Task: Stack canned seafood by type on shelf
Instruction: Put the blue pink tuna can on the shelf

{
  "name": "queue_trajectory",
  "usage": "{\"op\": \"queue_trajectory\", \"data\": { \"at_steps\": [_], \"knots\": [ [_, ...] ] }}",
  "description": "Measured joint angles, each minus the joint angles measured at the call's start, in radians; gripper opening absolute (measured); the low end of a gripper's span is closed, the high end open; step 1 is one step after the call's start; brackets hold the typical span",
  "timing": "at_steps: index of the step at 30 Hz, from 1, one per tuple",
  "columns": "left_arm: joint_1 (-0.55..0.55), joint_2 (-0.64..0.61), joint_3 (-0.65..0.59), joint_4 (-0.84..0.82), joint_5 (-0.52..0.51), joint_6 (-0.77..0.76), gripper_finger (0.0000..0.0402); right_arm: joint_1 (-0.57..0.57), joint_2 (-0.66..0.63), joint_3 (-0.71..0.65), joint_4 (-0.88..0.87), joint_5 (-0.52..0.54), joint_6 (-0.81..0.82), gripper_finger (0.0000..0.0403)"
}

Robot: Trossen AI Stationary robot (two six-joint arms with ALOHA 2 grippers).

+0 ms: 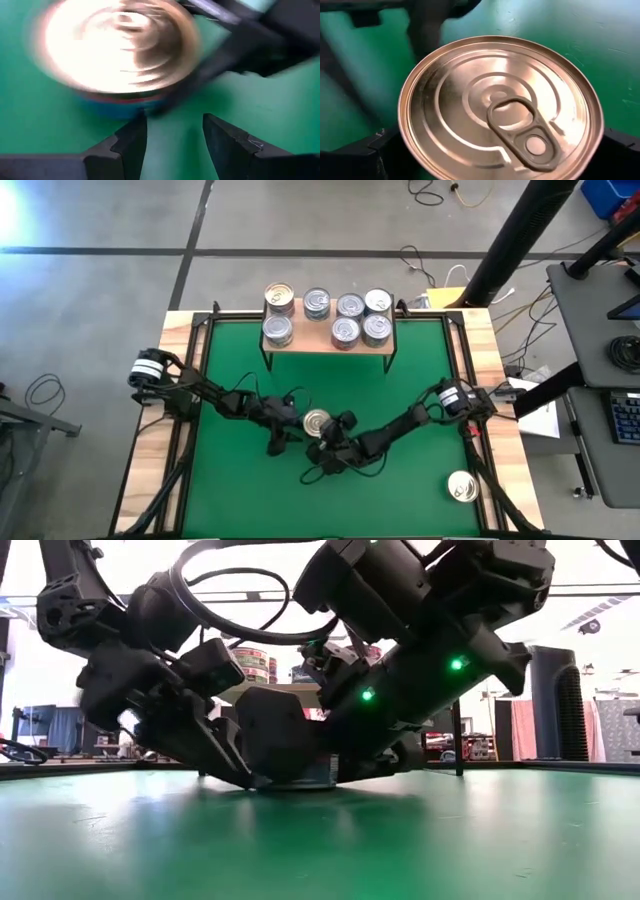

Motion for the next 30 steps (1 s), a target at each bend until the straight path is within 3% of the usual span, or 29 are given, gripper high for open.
{"op": "queue_trajectory", "data": {
  "at_steps": [4,11,14,21,25,30],
  "knots": [
    [-0.003,0.001,0.008,-0.005,0.072,0.029,0.0176,-0.006,0.000,0.001,0.011,-0.013,0.000,0.0400],
    [-0.005,-0.013,0.008,-0.026,0.073,-0.001,0.0176,-0.006,0.000,0.001,0.032,-0.017,-0.040,0.0369],
    [-0.007,-0.073,-0.004,-0.120,0.092,-0.057,0.0176,-0.006,-0.004,0.002,0.028,-0.013,-0.072,0.0369],
    [-0.030,-0.389,-0.060,-0.490,0.082,-0.147,0.0167,0.006,-0.099,0.070,-0.102,-0.023,-0.187,0.0369],
    [-0.028,-0.622,-0.062,-0.615,0.012,-0.147,0.0153,-0.011,-0.158,0.111,-0.137,0.054,-0.193,0.0369],
    [0.013,-0.820,0.023,-0.760,-0.018,-0.081,0.0128,-0.066,-0.199,0.162,-0.145,0.109,-0.258,0.0369]
  ]
}}
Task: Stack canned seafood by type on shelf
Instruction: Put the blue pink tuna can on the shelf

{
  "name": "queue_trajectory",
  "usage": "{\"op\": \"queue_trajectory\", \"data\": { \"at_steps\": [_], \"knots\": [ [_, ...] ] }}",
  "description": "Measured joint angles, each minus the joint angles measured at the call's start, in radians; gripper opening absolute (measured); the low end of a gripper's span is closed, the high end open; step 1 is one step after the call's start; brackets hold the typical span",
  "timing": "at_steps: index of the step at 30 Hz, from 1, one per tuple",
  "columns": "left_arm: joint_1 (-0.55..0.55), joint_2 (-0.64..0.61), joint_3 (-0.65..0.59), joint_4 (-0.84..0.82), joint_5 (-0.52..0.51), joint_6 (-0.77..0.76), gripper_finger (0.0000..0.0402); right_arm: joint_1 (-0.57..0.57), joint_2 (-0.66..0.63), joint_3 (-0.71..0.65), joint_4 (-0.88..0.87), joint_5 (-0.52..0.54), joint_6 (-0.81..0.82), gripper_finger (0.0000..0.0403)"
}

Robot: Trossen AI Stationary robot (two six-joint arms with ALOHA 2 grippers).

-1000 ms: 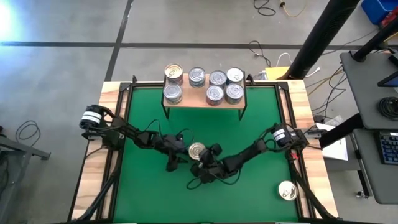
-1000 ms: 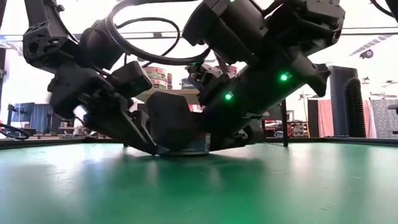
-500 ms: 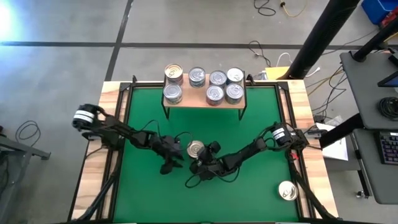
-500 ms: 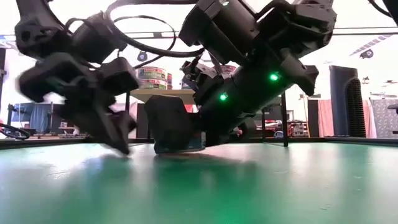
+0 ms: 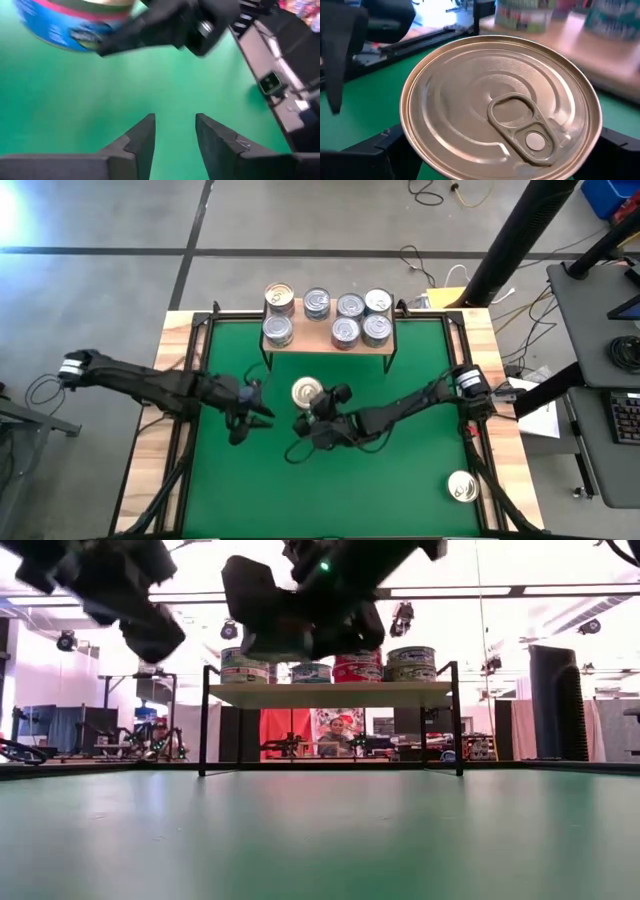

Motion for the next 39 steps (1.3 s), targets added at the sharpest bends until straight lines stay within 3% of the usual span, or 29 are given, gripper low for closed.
{"op": "queue_trajectory", "data": {
  "at_steps": [6,10,22,26,31,39],
  "knots": [
    [0.114,-0.070,0.218,-0.311,-0.006,0.144,0.0080,-0.084,0.001,0.053,-0.021,0.005,-0.077,0.0369],
    [0.221,-0.063,0.330,-0.441,-0.007,0.322,0.0053,-0.143,-0.001,0.054,-0.016,0.088,-0.053,0.0369],
    [0.534,0.067,0.536,-0.454,-0.004,0.524,0.0038,-0.229,0.000,0.073,-0.008,0.054,-0.044,0.0369],
    [0.604,0.141,0.575,-0.455,0.083,0.565,0.0038,-0.257,0.001,0.073,-0.001,0.040,-0.045,0.0369],
    [0.649,0.224,0.609,-0.459,0.215,0.589,0.0038,-0.282,0.001,0.073,0.001,0.020,-0.046,0.0369],
    [0.650,0.360,0.700,-0.422,0.221,0.655,0.0038,-0.317,0.001,0.073,0.007,-0.091,-0.054,0.0370]
  ]
}}
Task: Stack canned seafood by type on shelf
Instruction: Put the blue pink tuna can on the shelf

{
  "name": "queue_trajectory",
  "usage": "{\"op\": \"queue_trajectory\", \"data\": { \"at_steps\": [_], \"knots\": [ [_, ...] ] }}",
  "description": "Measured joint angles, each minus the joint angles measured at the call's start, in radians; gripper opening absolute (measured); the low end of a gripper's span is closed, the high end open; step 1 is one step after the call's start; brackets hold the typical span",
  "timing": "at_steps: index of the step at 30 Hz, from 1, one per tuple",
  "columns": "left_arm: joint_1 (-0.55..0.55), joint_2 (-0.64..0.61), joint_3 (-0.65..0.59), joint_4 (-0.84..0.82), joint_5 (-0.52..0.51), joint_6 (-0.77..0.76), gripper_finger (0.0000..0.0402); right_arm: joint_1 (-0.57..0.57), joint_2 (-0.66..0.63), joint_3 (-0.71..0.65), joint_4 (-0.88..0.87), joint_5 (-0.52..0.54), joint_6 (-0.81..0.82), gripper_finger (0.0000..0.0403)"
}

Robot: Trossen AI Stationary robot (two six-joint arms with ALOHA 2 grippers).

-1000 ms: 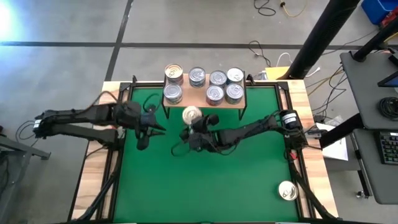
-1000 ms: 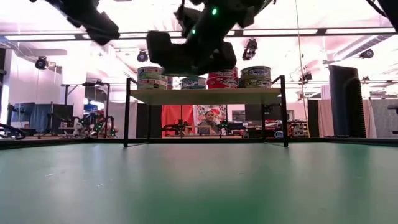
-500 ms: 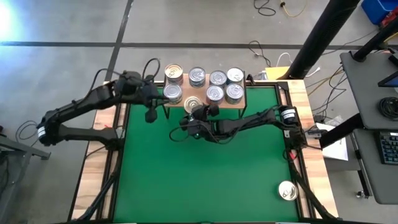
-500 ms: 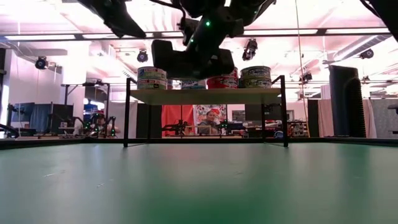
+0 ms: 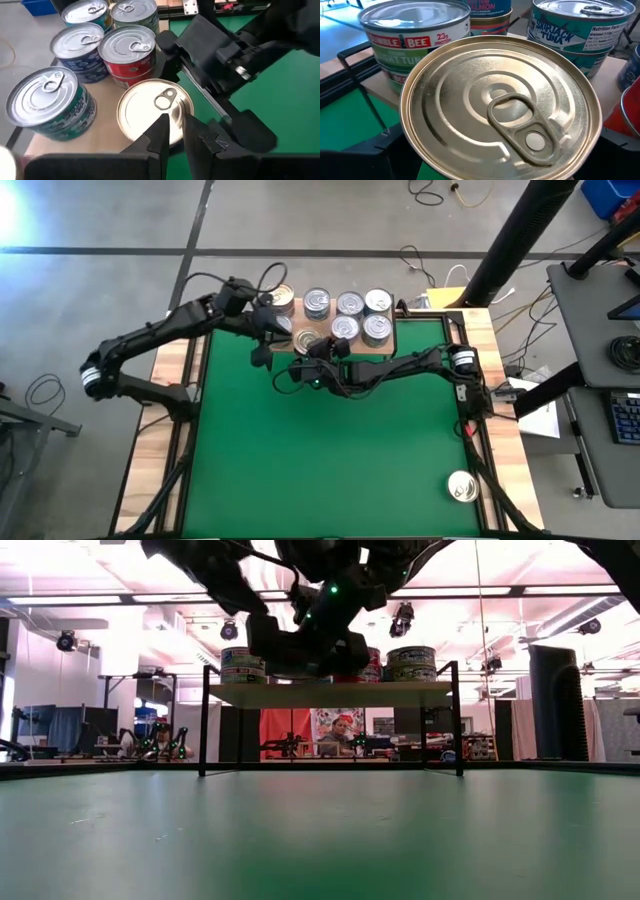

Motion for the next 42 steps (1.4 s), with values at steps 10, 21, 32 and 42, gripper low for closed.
{"op": "queue_trajectory", "data": {
  "at_steps": [10,21,32,42],
  "knots": [
    [-0.002,0.146,0.045,0.023,-0.048,0.032,0.0038,-0.010,0.000,0.000,-0.001,-0.021,-0.051,0.0370],
    [-0.019,0.284,0.164,-0.098,-0.035,0.066,0.0038,-0.010,0.001,0.000,0.000,-0.030,0.001,0.0370],
    [-0.021,0.325,0.185,-0.146,-0.033,0.078,0.0038,-0.008,0.001,-0.001,-0.057,-0.039,0.046,0.0371],
    [-0.012,0.323,0.177,-0.195,0.004,0.212,0.0038,-0.003,0.001,0.000,-0.063,-0.092,0.039,0.0371]
  ]
}}
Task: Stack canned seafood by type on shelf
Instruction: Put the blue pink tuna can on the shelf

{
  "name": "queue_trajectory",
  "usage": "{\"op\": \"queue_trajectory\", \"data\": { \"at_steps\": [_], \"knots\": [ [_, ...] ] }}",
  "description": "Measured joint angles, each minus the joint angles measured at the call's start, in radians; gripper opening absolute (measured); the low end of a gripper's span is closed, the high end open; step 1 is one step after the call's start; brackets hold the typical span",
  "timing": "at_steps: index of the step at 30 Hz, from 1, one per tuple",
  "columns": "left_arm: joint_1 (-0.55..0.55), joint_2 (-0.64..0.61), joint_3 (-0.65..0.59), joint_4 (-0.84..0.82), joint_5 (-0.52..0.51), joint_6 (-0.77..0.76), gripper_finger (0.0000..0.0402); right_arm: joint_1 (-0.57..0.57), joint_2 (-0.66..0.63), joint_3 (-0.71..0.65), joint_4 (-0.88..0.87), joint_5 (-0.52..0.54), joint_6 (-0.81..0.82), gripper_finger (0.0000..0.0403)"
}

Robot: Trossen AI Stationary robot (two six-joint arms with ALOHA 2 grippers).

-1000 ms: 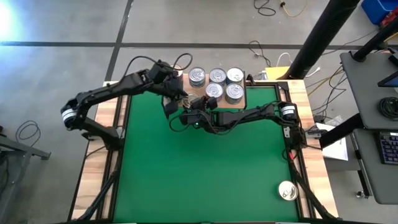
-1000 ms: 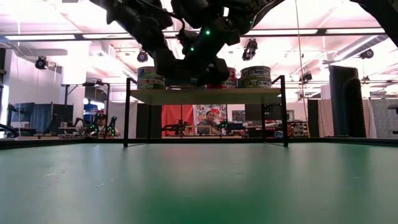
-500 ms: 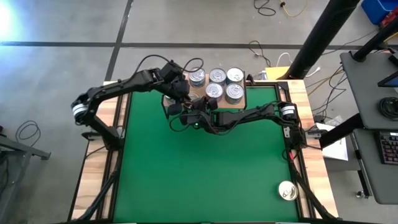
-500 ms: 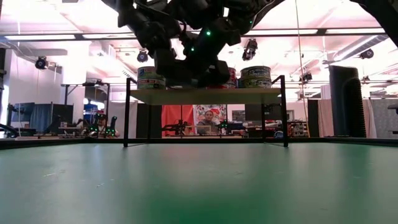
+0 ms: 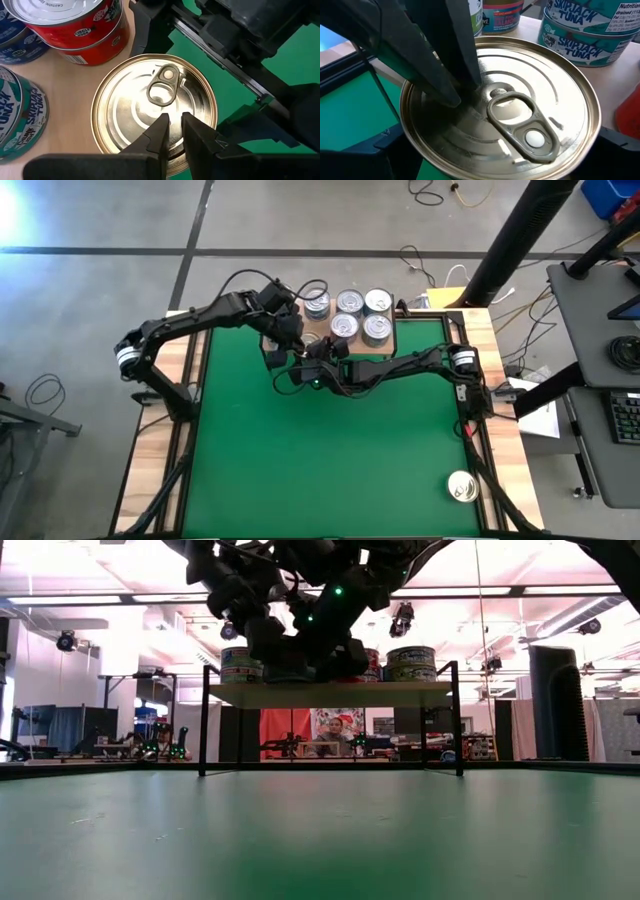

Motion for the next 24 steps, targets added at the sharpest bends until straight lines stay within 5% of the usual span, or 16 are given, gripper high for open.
{"op": "queue_trajectory", "data": {
  "at_steps": [15,24],
  "knots": [
    [0.018,0.001,-0.004,0.025,-0.008,-0.020,0.0038,0.007,-0.001,0.001,-0.031,-0.011,0.052,0.0371],
    [0.021,0.002,-0.005,0.026,-0.013,0.027,0.0038,0.009,-0.001,0.001,-0.034,-0.016,-0.051,0.0394]
  ]
}}
